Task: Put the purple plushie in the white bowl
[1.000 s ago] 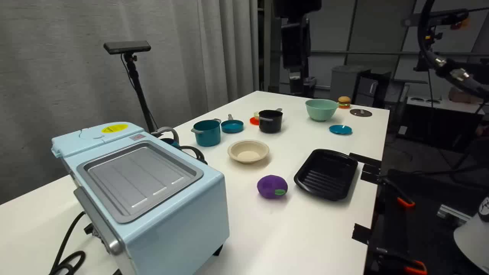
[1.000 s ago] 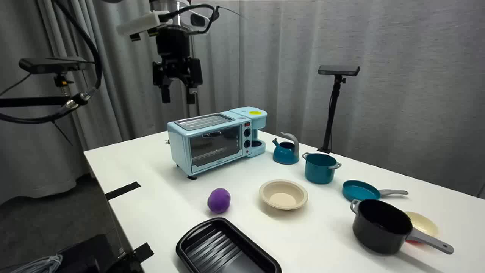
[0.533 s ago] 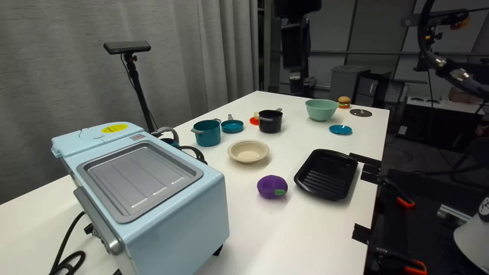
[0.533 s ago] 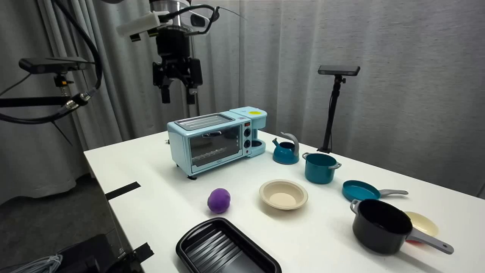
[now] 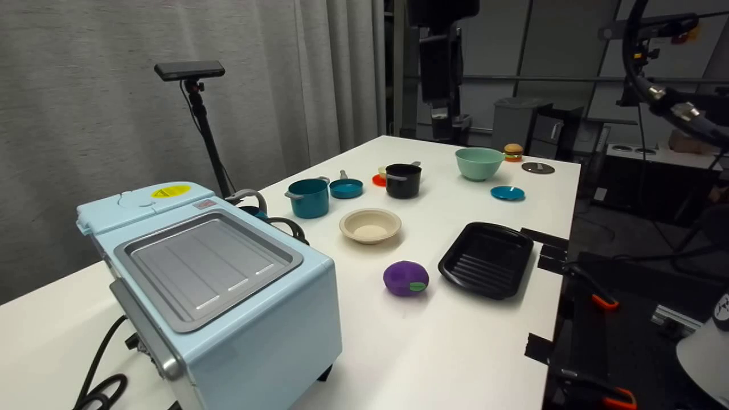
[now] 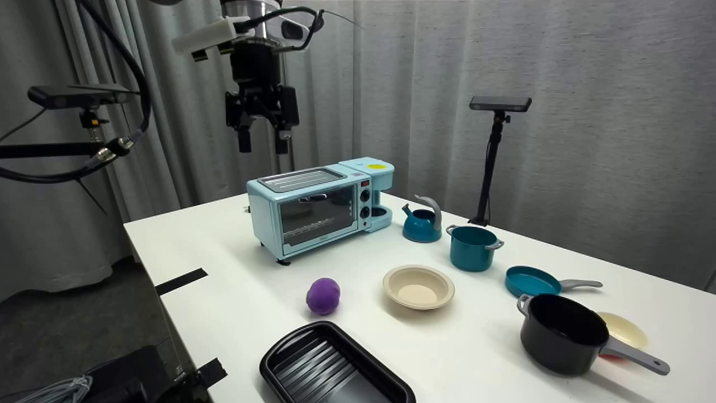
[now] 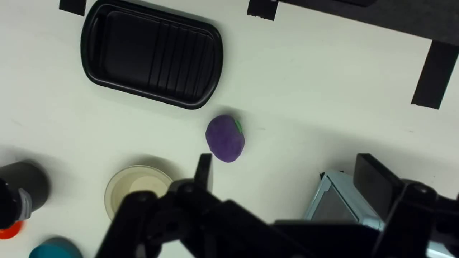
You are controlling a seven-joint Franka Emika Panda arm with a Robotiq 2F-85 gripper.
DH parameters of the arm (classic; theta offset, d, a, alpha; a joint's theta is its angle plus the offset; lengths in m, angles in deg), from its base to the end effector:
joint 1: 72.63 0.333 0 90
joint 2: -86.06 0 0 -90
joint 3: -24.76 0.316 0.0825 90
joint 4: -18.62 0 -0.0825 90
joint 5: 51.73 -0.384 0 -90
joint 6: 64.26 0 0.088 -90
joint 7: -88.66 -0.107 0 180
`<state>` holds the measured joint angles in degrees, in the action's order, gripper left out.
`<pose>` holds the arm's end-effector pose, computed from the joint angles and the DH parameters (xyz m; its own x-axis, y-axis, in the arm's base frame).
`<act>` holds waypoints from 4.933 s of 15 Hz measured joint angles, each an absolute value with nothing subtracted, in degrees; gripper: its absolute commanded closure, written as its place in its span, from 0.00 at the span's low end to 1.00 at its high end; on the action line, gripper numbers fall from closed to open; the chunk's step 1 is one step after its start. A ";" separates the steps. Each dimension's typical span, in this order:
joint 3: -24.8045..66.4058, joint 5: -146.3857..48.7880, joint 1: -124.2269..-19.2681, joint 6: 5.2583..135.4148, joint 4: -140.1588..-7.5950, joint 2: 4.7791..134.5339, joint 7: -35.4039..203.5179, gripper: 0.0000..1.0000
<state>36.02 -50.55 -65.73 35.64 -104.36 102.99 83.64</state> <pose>0.4317 0.1465 0.5140 0.9709 0.2150 -0.1054 0.2243 -0.9707 0.0861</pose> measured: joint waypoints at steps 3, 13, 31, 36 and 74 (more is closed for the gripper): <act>36.01 -50.55 -65.73 35.64 -104.40 102.95 83.64 0.00; 33.40 -50.30 -65.88 44.40 -108.42 99.40 85.88 0.00; 30.15 -41.62 -66.12 75.07 -117.37 75.26 82.54 0.00; 28.78 -41.11 -66.07 78.07 -115.91 70.22 82.44 0.21; 22.11 -52.66 -72.87 77.52 -92.90 59.22 80.99 0.94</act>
